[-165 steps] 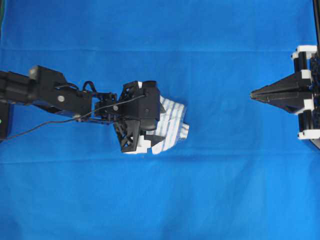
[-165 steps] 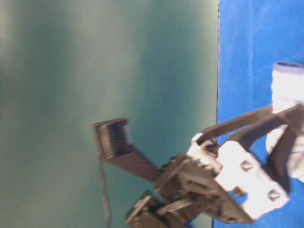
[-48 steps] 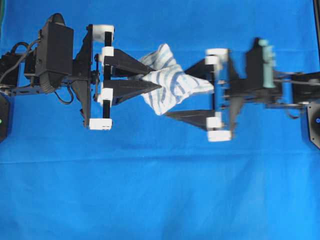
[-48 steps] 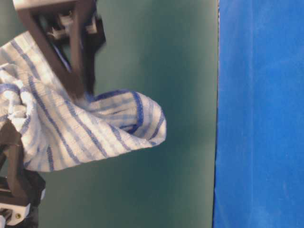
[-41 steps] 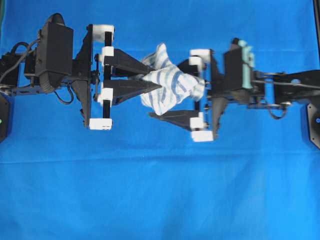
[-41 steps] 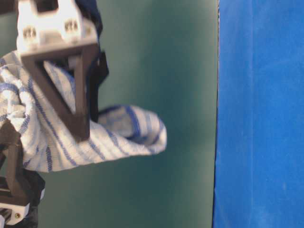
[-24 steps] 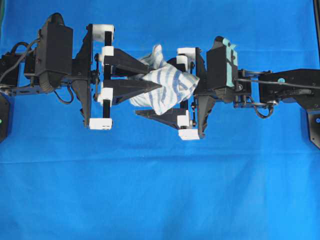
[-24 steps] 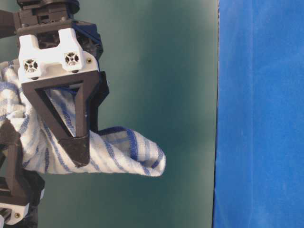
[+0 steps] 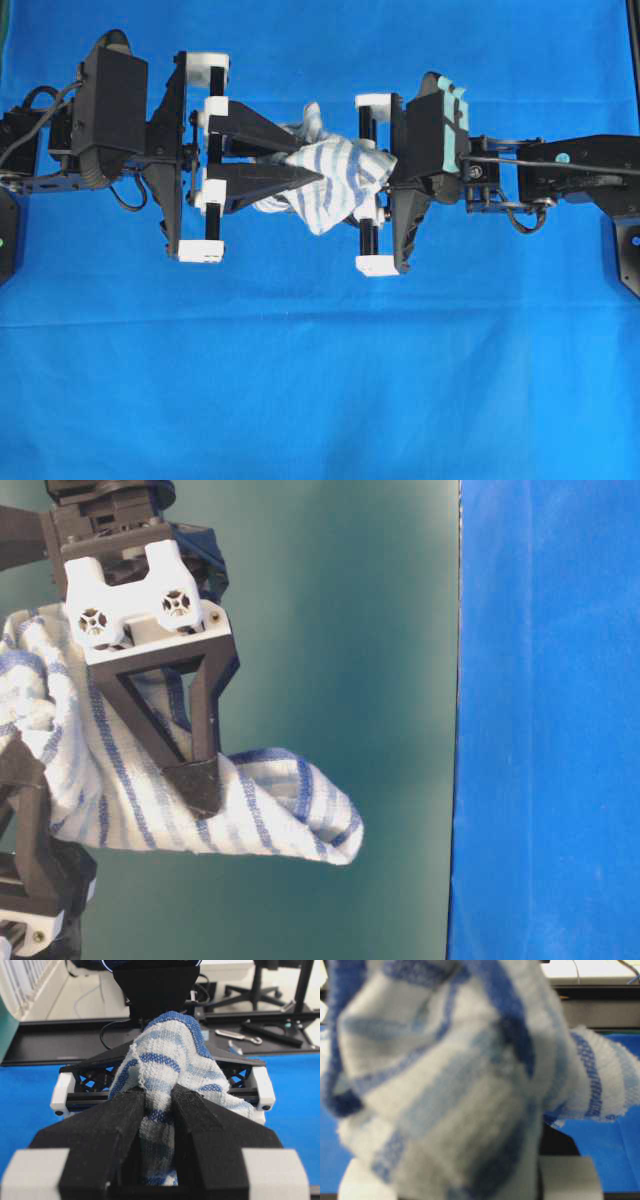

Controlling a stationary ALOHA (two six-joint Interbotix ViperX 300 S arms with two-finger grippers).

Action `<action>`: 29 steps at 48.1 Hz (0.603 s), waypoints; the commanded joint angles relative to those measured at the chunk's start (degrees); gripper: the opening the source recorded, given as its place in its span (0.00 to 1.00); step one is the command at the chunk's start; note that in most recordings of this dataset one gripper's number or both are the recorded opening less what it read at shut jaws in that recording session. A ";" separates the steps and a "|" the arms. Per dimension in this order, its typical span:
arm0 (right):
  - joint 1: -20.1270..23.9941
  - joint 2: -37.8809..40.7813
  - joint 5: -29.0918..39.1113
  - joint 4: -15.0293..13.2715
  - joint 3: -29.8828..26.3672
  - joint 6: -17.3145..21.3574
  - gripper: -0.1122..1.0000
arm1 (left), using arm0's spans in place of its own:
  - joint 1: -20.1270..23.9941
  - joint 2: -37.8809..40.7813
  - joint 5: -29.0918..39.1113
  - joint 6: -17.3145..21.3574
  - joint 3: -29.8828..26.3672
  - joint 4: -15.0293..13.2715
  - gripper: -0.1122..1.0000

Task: Hand over the towel.
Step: 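Open the left gripper and withdraw it leftward, releasing the towel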

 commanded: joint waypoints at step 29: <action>0.35 -3.16 1.67 0.09 0.35 0.26 0.13 | -0.18 -8.79 -0.88 -1.32 5.63 -0.79 0.93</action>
